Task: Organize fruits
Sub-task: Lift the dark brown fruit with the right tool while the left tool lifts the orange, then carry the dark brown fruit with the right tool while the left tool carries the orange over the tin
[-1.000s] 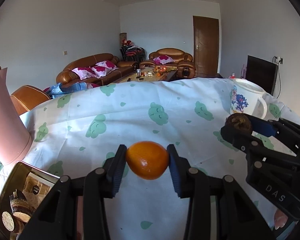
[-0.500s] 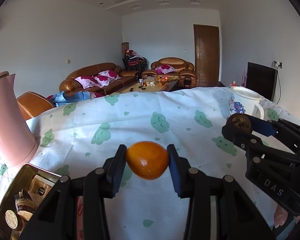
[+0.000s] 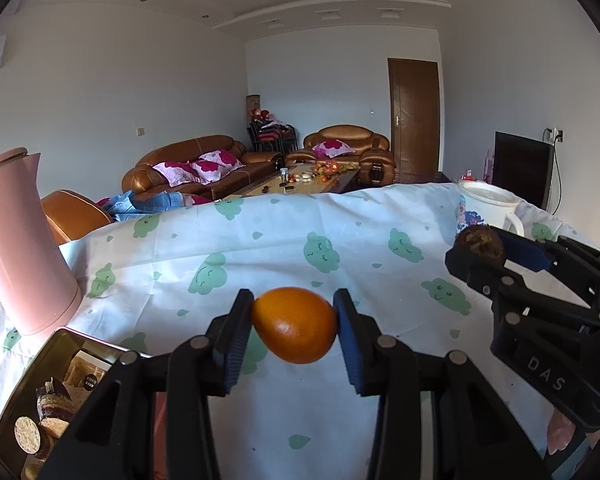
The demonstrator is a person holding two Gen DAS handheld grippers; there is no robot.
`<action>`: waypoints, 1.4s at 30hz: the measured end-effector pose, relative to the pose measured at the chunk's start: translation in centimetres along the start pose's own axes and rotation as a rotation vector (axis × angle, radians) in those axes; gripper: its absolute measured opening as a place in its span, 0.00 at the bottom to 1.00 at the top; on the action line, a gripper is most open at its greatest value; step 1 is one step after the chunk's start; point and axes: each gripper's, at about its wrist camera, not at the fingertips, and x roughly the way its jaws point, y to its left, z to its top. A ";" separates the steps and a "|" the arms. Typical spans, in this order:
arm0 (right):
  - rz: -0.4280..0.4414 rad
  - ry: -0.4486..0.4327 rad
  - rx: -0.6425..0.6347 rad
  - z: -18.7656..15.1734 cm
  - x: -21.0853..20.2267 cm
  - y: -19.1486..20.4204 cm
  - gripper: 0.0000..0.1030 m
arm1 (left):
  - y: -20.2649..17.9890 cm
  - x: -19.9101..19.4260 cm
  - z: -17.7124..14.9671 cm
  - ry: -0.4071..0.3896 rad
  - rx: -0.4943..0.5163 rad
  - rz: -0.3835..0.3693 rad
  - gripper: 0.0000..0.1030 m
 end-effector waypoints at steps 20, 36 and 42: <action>-0.008 -0.058 -0.013 -0.3 -2.1 0.6 0.41 | 0.7 -1.5 -0.5 -0.022 -0.022 0.004 0.41; 0.024 -0.068 -0.010 -0.5 -3.0 1.2 0.41 | 2.0 -3.5 -1.0 -0.021 -0.055 -0.033 0.41; 0.055 -0.072 -0.029 -0.6 -3.7 2.7 0.41 | 2.2 -4.7 -1.0 -0.042 -0.038 -0.026 0.41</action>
